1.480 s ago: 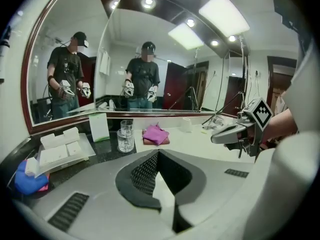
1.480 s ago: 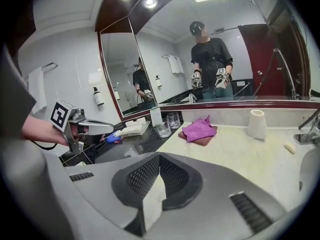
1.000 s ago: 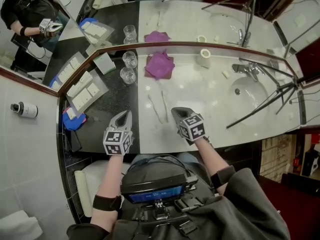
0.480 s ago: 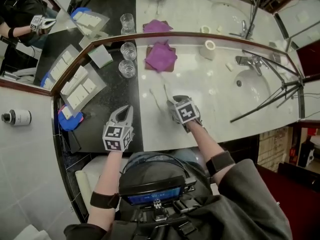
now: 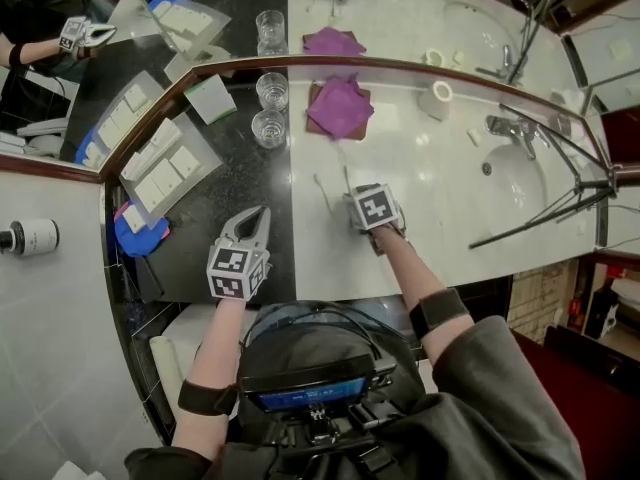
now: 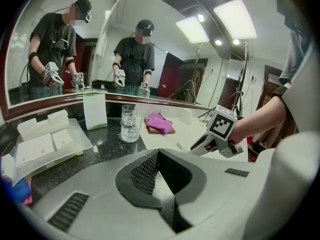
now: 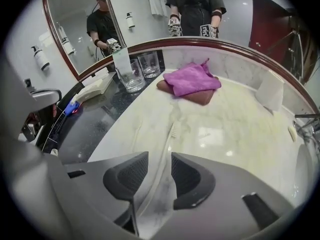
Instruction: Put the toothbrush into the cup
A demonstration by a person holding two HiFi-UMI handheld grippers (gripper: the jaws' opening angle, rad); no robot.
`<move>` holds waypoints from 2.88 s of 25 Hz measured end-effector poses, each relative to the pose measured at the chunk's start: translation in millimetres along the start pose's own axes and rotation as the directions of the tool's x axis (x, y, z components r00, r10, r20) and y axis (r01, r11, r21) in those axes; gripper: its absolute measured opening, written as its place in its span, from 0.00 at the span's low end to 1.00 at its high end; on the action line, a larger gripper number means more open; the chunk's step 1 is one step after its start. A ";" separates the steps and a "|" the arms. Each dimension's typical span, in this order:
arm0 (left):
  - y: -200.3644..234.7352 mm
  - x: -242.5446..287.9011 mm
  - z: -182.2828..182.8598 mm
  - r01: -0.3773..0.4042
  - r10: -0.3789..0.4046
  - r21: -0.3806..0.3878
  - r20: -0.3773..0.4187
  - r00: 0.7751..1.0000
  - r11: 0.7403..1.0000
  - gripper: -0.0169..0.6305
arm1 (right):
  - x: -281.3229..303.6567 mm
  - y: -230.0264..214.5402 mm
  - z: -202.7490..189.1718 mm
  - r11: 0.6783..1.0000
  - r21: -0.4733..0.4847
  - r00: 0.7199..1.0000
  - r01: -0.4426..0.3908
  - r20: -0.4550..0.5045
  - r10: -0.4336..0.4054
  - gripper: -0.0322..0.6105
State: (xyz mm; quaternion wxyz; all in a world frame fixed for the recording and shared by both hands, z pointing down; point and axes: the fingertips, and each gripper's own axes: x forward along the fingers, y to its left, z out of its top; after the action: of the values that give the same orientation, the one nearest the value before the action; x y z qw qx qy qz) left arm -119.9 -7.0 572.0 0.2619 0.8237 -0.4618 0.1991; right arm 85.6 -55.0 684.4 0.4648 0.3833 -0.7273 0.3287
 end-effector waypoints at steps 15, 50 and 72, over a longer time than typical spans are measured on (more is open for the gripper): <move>13.8 -6.2 -12.6 -0.017 0.016 -0.046 -0.004 1.000 0.999 0.03 | 14.6 -11.6 -8.7 0.999 -0.019 0.995 0.032 -0.091 -0.033 0.13; -11.9 -9.7 15.4 -0.049 0.050 -0.013 0.049 0.998 0.999 0.03 | -94.6 7.7 60.5 0.988 -0.134 0.912 -0.078 0.391 0.125 0.14; -63.2 18.0 33.4 -0.087 0.088 -0.014 0.059 0.994 0.996 0.03 | -163.0 -4.7 63.8 0.963 -0.226 0.708 -0.150 0.655 0.264 0.14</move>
State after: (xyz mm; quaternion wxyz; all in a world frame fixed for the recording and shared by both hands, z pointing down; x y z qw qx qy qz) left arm -53.4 -11.8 540.4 0.2438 0.8067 -0.5062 0.1832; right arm 107.3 -69.4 511.2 0.1555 0.3550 -0.9081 0.1584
